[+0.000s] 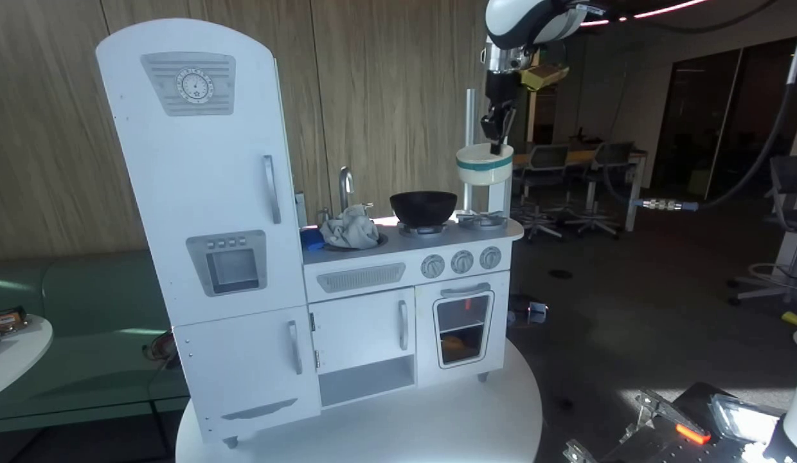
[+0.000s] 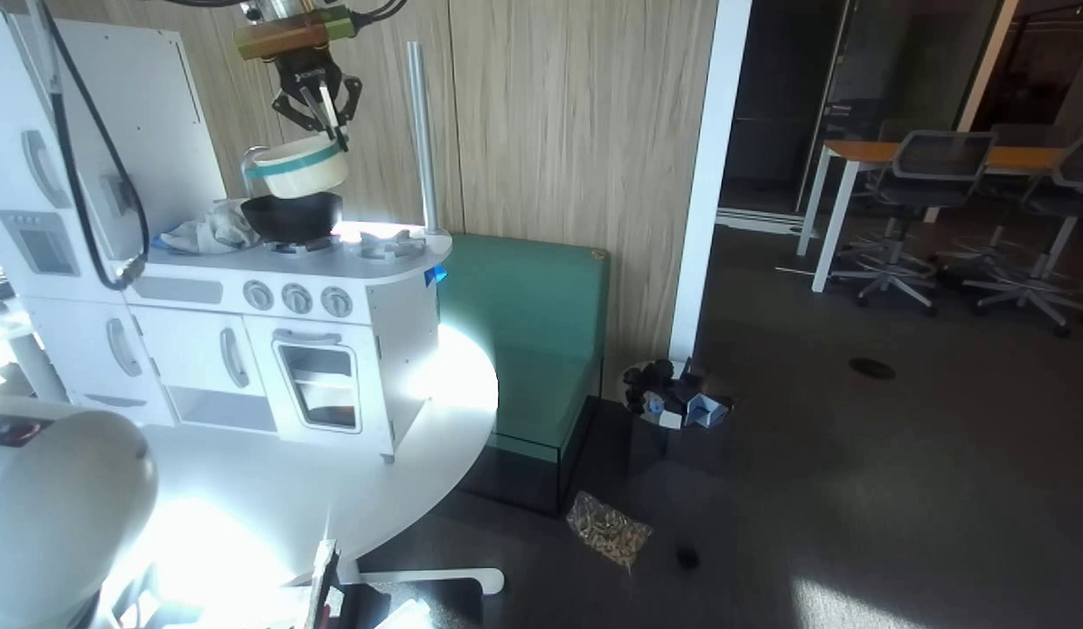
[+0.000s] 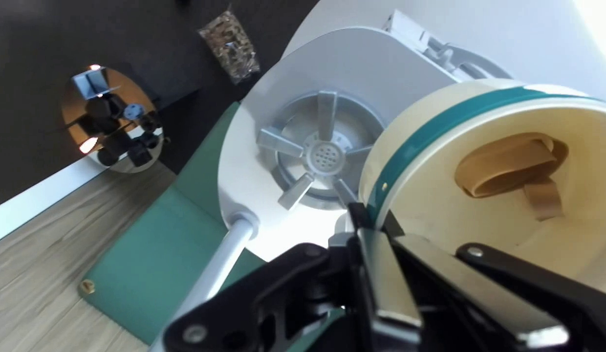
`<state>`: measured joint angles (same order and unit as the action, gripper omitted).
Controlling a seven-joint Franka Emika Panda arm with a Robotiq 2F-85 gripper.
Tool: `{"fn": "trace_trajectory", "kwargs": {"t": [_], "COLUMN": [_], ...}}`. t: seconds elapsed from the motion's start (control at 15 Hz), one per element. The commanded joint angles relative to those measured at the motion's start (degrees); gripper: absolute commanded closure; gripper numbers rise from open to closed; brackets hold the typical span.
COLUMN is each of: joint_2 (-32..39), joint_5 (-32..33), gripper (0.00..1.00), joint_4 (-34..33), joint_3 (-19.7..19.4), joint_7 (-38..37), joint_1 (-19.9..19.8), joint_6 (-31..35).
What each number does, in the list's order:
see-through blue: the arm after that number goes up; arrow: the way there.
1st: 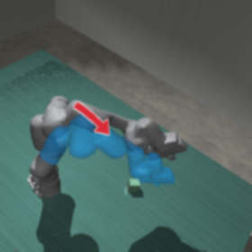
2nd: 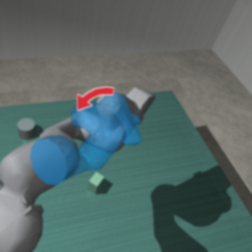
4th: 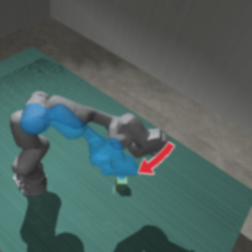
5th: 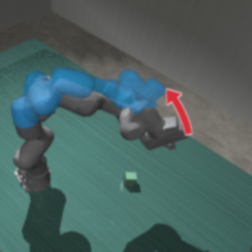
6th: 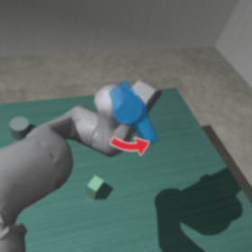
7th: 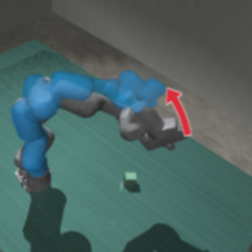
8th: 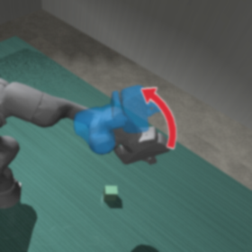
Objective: Pick up the white bowl and pour all its contents into the black bowl, pick up the silver spoon from the sink and use it to mix the substance in the black bowl
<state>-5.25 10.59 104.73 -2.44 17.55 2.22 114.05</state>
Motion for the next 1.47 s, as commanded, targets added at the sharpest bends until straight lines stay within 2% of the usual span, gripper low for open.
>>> {"fn": "trace_trajectory", "kwargs": {"t": [0.0,0.27,0.67,1.4], "joint_2": [4.96,9.44,16.12,24.43], "joint_5": [-5.08,-1.76,2.37,5.32], "gripper": [0.98,0.98,0.98,0.98], "joint_4": [-7.44,-10.85,-14.24,-19.93], "joint_3": [-0.44,-0.64,-0.77,0.05], "joint_7": [3.61,1.59,1.22,2.92], "joint_1": [-1.68,-3.67,-5.28,-5.19], "joint_6": [-10.33,-12.03,-8.06,-1.98]}}
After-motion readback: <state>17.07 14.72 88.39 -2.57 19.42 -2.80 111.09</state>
